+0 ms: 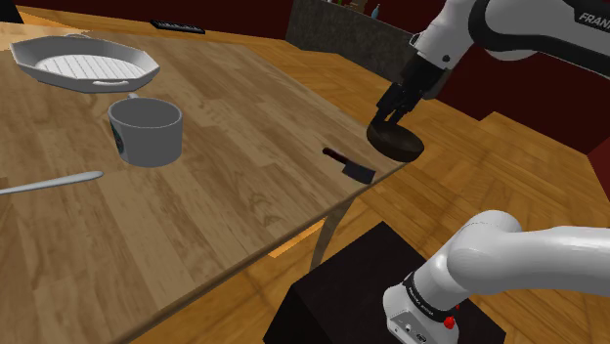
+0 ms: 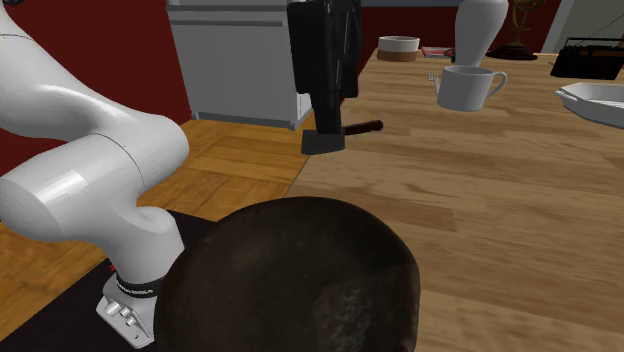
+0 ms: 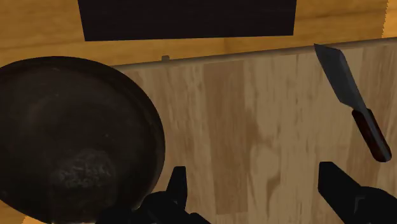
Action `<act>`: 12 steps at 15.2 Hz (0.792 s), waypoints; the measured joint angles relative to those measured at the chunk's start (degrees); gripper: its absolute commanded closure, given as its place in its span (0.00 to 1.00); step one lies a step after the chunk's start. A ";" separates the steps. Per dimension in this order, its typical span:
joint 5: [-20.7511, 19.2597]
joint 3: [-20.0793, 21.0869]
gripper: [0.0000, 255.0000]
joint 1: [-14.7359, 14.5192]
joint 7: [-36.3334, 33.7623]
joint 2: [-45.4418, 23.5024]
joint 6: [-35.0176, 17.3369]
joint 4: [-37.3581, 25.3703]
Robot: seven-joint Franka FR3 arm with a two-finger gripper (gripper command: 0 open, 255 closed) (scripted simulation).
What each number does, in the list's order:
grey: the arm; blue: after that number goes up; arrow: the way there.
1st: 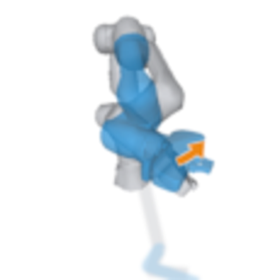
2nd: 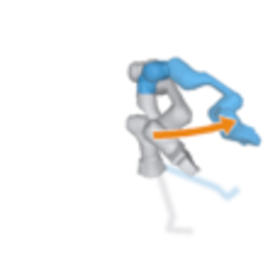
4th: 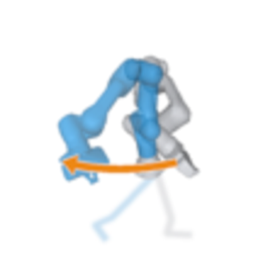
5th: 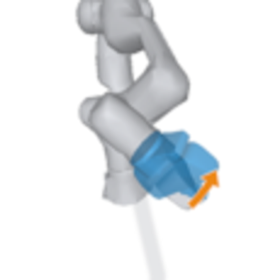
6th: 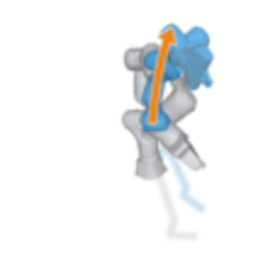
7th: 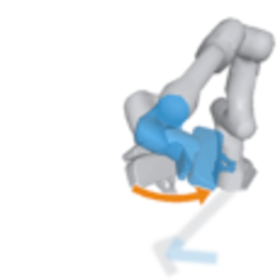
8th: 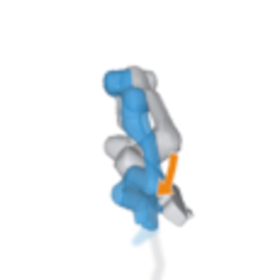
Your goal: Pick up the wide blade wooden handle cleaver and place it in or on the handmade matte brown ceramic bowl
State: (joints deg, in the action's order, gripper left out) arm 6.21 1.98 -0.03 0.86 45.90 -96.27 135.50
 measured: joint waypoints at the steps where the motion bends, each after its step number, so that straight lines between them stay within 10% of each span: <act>1: 0.00 0.00 0.00 0.00 0.00 0.00 0.00 0.00; 12: -0.19 11.85 0.00 -9.05 3.09 -7.42 0.76 -0.94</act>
State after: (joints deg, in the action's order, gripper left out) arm 6.02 13.83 -9.08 3.95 38.48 -95.51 134.56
